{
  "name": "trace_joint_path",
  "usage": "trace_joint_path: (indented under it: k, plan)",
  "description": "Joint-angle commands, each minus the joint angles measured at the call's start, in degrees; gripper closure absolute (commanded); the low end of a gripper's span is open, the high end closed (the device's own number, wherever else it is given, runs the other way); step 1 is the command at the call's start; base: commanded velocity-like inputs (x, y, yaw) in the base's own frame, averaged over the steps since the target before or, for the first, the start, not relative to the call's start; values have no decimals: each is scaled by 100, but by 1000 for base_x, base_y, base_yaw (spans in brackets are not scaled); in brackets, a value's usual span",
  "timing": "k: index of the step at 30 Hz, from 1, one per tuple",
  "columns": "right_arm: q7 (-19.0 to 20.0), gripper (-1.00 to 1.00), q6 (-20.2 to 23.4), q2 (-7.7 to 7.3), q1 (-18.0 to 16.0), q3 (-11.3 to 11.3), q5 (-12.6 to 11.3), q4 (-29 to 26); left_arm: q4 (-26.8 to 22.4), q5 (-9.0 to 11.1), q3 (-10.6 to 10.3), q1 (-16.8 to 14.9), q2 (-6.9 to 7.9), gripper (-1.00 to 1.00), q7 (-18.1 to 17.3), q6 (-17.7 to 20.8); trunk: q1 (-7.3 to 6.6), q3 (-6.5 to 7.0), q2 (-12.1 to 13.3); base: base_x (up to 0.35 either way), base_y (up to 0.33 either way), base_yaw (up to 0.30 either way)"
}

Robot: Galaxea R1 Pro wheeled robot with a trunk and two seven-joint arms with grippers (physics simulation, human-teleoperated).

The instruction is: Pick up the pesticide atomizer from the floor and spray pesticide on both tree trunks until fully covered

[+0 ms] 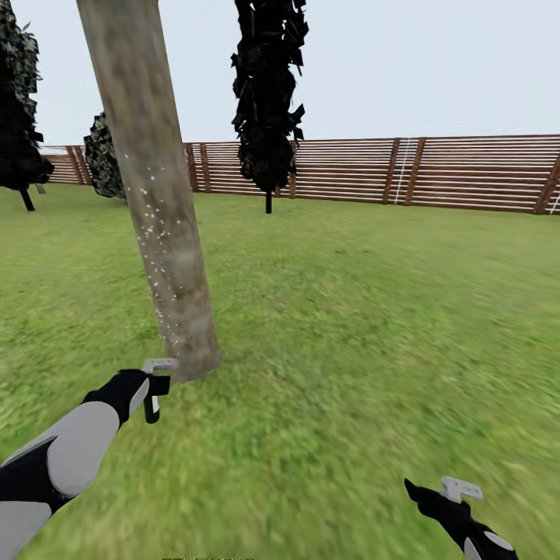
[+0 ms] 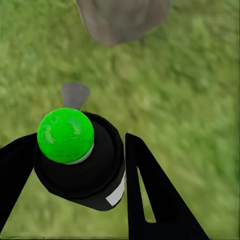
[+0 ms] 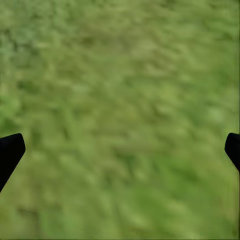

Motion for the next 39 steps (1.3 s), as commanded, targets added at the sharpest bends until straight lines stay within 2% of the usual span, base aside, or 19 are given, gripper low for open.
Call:
trace_joint_path:
  k: [1,12,18,25,39]
  plan:
    - [-3,-100,0,0,0,1,0,-2,0,0,0,-1,0,100,0,0,0,0,0,0,-306,284]
    - [-17,-100,0,0,0,9,9,-6,0,0,6,3,-6,100,-2,0,0,0,0,77,-305,282]
    - [-10,-100,0,0,0,9,1,-6,0,0,6,4,-3,100,-6,0,0,0,0,147,-302,104]
    - [-16,-100,0,-1,1,9,5,-6,0,0,4,6,-8,100,-1,0,0,0,0,142,-302,254]
    - [-14,-100,0,0,0,9,8,-6,0,0,6,6,-8,100,-6,0,0,0,0,19,-308,278]
